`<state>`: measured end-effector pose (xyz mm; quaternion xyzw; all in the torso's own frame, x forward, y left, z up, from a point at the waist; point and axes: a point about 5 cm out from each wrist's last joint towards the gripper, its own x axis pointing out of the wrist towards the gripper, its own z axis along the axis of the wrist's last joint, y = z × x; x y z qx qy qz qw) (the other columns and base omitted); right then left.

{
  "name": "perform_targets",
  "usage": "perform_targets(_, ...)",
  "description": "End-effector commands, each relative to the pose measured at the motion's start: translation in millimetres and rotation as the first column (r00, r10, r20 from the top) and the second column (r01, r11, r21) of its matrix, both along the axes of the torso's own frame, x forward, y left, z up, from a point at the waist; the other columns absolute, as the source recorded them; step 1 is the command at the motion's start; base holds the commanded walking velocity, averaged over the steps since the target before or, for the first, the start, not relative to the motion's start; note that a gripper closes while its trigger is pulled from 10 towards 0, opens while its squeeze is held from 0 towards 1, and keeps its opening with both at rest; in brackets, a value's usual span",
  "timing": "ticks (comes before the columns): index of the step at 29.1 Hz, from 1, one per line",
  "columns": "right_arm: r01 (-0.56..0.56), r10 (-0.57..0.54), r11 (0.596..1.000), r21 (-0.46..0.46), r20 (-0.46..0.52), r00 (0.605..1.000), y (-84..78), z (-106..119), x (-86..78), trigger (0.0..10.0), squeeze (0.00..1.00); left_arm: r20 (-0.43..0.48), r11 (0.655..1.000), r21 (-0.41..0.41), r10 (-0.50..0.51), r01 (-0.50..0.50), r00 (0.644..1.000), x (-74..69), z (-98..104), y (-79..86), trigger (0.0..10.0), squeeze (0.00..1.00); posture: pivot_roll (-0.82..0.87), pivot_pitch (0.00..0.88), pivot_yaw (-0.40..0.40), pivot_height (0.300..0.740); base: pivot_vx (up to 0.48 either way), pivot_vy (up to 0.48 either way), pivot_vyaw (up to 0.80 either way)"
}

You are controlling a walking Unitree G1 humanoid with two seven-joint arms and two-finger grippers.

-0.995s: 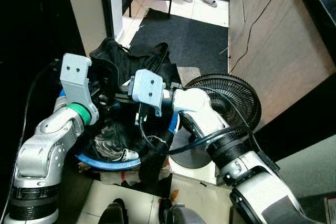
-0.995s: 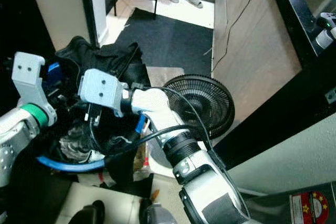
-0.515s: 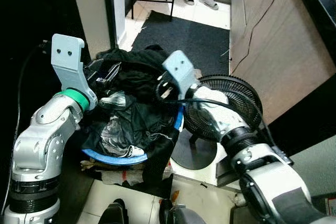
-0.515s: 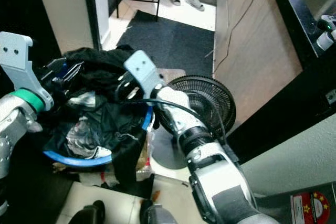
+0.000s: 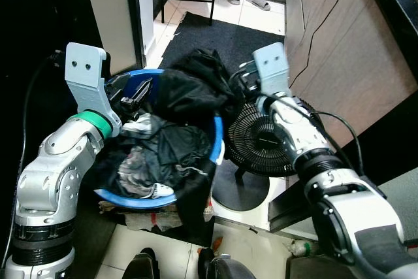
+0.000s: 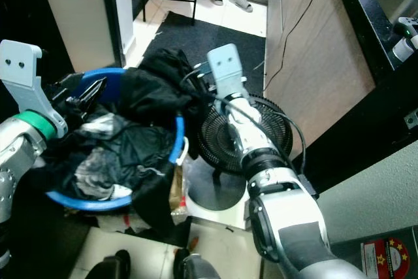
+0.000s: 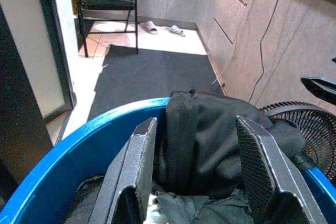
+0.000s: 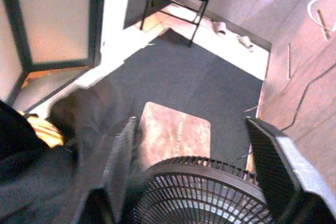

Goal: Clothes washing

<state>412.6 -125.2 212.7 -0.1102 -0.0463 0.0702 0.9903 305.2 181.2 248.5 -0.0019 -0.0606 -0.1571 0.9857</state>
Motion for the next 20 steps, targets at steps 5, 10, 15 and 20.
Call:
perform_targets(5,0.003,0.0,0.997,0.082,-0.041,0.999,-5.4,0.4,2.1,10.0,0.0,-0.02,1.0,-0.001,-0.016,0.015,1.0,0.1,-4.7,-2.7,10.0,0.0,0.11,0.139,-0.06,0.74,0.0,0.0,0.0)
perform_targets(10,-0.025,0.027,0.995,0.1,-0.021,0.999,0.2,5.6,2.6,10.0,0.0,-0.02,1.0,-0.001,-0.016,0.016,1.0,0.1,-4.6,-2.7,10.0,0.0,0.11,0.14,-0.06,0.74,0.0,0.0,0.0)
perform_targets(15,-0.205,0.199,0.964,0.166,0.056,0.978,27.3,19.0,-1.0,10.0,0.0,-0.021,1.0,0.002,-0.011,0.011,1.0,-0.7,-4.4,-1.5,10.0,0.0,0.11,0.141,-0.061,0.74,0.0,0.0,0.0)
perform_targets(20,-0.378,0.38,0.911,0.164,0.019,0.925,64.9,12.2,-9.2,10.0,0.0,-0.022,1.0,0.002,-0.01,0.01,1.0,-0.8,-4.7,-1.2,10.0,0.0,0.11,0.143,-0.064,0.74,0.0,0.0,0.0)
